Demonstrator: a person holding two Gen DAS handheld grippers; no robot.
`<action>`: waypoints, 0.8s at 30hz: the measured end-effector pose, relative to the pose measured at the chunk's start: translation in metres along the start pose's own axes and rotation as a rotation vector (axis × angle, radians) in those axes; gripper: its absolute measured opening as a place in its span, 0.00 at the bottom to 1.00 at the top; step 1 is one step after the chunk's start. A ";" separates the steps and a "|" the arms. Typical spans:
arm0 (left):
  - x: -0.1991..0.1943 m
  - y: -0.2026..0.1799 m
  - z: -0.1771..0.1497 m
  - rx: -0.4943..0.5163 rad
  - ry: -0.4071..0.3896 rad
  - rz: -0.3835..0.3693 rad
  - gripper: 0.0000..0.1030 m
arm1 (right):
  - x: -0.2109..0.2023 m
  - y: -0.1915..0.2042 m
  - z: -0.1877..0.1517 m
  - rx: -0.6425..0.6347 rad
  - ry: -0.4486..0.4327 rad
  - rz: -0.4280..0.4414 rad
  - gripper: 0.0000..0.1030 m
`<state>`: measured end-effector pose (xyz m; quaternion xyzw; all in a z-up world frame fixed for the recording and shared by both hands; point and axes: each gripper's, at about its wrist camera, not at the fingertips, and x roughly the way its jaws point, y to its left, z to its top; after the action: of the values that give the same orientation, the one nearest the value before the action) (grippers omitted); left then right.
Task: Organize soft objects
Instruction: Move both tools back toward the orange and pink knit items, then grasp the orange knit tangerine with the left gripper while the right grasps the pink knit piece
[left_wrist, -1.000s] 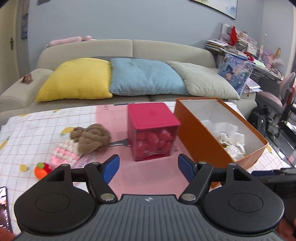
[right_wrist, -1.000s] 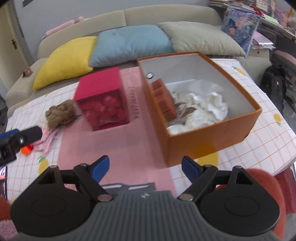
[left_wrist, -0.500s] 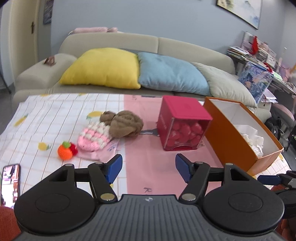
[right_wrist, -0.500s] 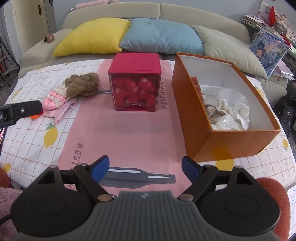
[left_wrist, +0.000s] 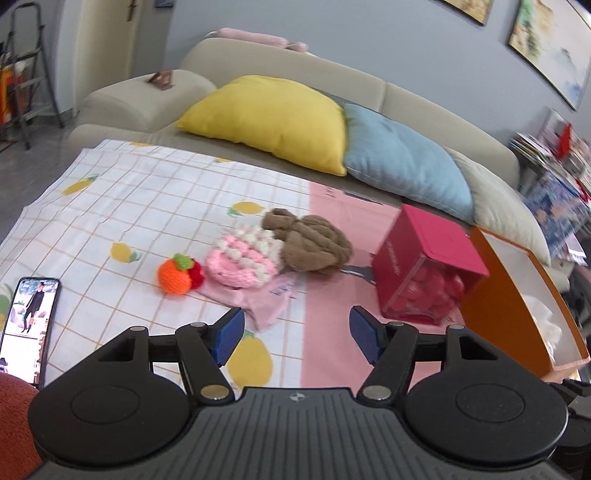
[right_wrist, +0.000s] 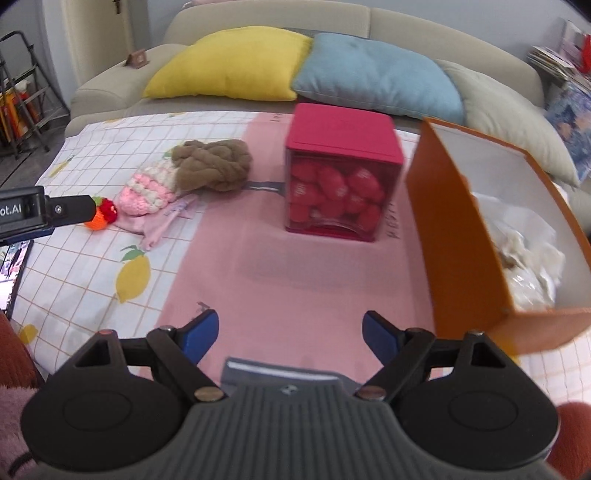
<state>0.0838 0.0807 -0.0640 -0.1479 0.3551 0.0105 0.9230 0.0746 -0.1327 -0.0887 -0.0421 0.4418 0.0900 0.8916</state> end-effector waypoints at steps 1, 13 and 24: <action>0.003 0.004 0.001 -0.010 0.005 0.007 0.74 | 0.004 0.003 0.004 -0.003 0.002 0.008 0.81; 0.041 0.041 0.019 -0.004 0.059 0.099 0.74 | 0.059 0.040 0.044 -0.052 0.039 0.091 0.74; 0.112 0.070 0.032 0.210 0.116 0.257 0.66 | 0.094 0.068 0.078 -0.075 0.045 0.172 0.74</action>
<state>0.1799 0.1466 -0.1336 -0.0043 0.4229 0.0828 0.9024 0.1778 -0.0424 -0.1154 -0.0392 0.4600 0.1817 0.8683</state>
